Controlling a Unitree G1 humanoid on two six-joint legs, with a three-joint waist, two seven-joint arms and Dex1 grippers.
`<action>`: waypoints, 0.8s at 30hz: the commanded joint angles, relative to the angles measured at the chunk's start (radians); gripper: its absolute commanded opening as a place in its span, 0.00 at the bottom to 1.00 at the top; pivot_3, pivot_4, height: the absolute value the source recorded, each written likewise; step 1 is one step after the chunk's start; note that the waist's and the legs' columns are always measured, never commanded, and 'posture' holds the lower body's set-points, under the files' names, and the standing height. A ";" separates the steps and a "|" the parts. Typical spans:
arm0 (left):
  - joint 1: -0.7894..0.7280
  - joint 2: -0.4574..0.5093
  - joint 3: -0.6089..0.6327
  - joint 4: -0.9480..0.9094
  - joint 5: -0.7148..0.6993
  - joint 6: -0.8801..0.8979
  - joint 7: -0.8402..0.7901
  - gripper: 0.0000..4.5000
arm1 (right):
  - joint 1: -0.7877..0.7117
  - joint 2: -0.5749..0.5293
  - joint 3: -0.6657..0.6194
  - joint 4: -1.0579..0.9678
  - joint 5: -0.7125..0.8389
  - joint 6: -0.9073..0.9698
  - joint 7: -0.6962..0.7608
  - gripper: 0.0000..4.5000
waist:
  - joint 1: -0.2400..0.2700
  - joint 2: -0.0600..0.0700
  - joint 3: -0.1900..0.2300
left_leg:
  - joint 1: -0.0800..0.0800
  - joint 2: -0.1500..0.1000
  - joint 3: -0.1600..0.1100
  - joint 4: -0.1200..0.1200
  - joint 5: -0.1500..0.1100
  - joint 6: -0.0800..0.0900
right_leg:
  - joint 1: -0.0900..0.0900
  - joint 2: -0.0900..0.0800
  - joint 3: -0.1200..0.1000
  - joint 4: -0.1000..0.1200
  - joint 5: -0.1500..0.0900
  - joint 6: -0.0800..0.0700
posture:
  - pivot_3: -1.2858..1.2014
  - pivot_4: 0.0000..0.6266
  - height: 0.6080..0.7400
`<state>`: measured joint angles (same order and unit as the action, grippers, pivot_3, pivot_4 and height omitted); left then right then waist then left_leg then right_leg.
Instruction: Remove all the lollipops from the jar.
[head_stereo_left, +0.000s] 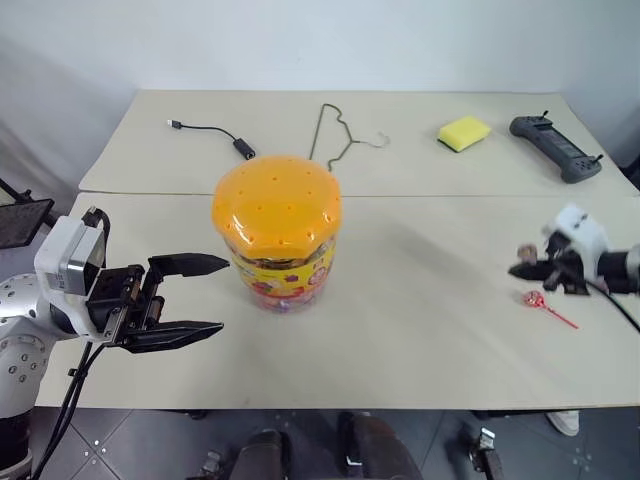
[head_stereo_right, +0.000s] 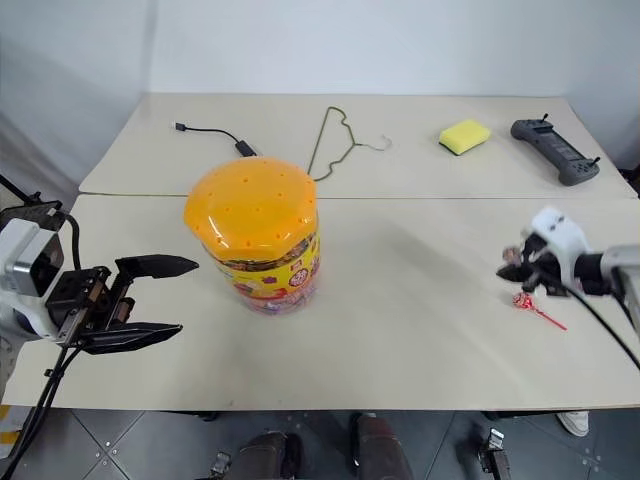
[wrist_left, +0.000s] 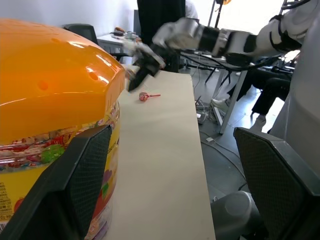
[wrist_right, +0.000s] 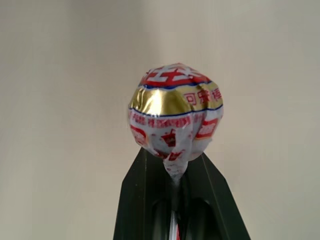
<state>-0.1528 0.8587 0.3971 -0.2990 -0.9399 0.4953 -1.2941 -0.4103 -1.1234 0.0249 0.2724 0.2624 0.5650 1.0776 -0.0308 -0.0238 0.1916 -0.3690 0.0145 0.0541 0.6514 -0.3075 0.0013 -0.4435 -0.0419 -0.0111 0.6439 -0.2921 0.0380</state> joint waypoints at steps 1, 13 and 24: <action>-0.022 -0.008 -0.005 0.013 0.027 -0.036 -0.002 0.92 | 0.029 0.007 -0.051 -0.049 -0.015 -0.047 -0.024 0.00 | -0.001 0.000 0.000 | 0.001 0.000 0.001 0.001 0.000 0.000 | 0.000 0.000 0.001 0.001 0.000 0.000 | 0.52 0.24 1.00; -0.065 0.019 0.020 0.171 0.168 -0.095 0.071 0.92 | 0.087 0.195 -0.319 -0.165 0.213 -0.377 0.095 0.77 | 0.001 0.000 0.000 | 0.000 0.001 0.001 0.000 0.000 0.001 | 0.000 0.001 0.001 0.000 0.001 0.001 | 0.52 0.24 1.00; 0.130 -0.123 0.068 0.231 0.428 -0.400 0.288 0.92 | 0.048 0.418 -0.119 -0.368 0.261 -0.472 0.217 0.99 | 0.006 -0.001 -0.001 | 0.000 0.001 -0.001 0.000 0.000 0.000 | 0.000 -0.001 -0.001 0.000 0.001 0.002 | 0.52 0.24 1.00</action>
<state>-0.0237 0.7367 0.4344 -0.0200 -0.5303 0.1440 -1.0334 -0.3517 -0.7081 -0.0964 -0.0987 0.5390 0.1434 1.2752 -0.0247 -0.0252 0.1908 -0.3695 0.0155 0.0531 0.6517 -0.3079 0.0020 -0.4436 -0.0437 -0.0122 0.6438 -0.2907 0.0399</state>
